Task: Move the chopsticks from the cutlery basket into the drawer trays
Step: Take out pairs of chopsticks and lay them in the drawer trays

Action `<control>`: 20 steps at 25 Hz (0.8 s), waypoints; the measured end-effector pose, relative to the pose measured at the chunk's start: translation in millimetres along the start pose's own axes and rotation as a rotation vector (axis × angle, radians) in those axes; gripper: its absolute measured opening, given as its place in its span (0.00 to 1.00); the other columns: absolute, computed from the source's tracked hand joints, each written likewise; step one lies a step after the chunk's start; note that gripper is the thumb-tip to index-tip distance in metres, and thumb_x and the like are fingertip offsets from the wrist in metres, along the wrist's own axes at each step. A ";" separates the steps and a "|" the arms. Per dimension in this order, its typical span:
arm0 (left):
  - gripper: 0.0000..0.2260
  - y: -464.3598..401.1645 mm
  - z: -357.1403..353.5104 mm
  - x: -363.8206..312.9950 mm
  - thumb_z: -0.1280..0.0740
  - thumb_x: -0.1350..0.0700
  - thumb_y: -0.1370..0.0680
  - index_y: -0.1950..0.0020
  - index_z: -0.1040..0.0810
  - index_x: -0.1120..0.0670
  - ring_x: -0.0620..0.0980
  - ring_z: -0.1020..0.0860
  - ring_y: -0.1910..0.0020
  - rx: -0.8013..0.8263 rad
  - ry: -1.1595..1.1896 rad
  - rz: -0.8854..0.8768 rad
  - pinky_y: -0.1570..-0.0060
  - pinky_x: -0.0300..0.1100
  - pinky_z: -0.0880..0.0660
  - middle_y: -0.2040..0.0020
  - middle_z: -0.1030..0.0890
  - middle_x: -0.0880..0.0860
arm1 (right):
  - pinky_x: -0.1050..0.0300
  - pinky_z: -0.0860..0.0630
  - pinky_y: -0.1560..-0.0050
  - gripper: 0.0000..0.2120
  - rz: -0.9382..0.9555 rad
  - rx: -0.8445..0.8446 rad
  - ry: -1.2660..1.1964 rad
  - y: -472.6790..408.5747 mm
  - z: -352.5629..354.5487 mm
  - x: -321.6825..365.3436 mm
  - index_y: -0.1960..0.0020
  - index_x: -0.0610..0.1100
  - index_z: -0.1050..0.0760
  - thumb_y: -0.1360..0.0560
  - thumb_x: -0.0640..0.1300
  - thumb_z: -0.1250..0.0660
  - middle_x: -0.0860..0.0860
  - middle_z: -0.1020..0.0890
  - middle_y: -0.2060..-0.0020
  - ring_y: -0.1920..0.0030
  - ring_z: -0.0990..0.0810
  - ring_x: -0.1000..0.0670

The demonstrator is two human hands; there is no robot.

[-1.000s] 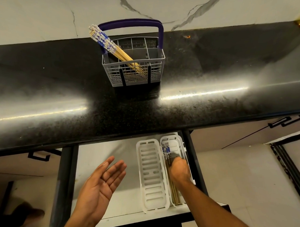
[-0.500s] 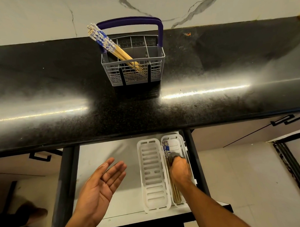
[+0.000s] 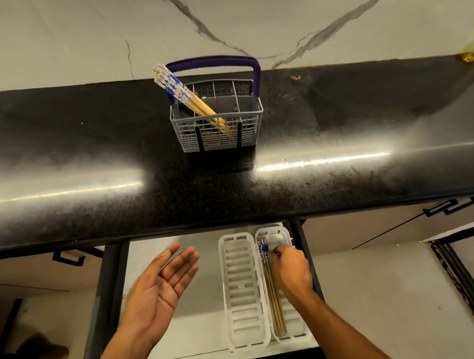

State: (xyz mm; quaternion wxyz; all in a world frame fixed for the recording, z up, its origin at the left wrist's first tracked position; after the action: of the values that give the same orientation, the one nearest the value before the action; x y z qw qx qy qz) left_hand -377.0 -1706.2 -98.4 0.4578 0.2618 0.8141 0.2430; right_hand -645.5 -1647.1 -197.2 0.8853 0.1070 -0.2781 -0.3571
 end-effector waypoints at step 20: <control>0.09 -142.9 -188.5 -229.7 0.32 0.50 0.23 0.52 0.16 0.54 0.51 0.17 0.56 -0.387 -0.717 -0.709 0.50 0.50 0.19 0.56 0.16 0.52 | 0.75 0.26 0.64 0.04 0.571 -0.452 -0.495 48.7 223.9 173.1 0.57 0.52 0.17 0.24 0.48 0.30 0.56 0.17 0.68 0.66 0.18 0.60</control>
State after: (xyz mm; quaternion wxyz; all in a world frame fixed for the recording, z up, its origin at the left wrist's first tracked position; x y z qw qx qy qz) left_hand -468.8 -1991.1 40.0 0.8007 -0.0519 0.5857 0.1147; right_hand -642.7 -1729.6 77.8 0.8564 -0.2595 -0.4149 -0.1648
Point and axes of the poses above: each hand's wrist, its own y-axis away from the middle knuckle, its own z-axis out of the back of the hand, x = y × z, the point moved 6 cm from there along -y, towards the middle knuckle
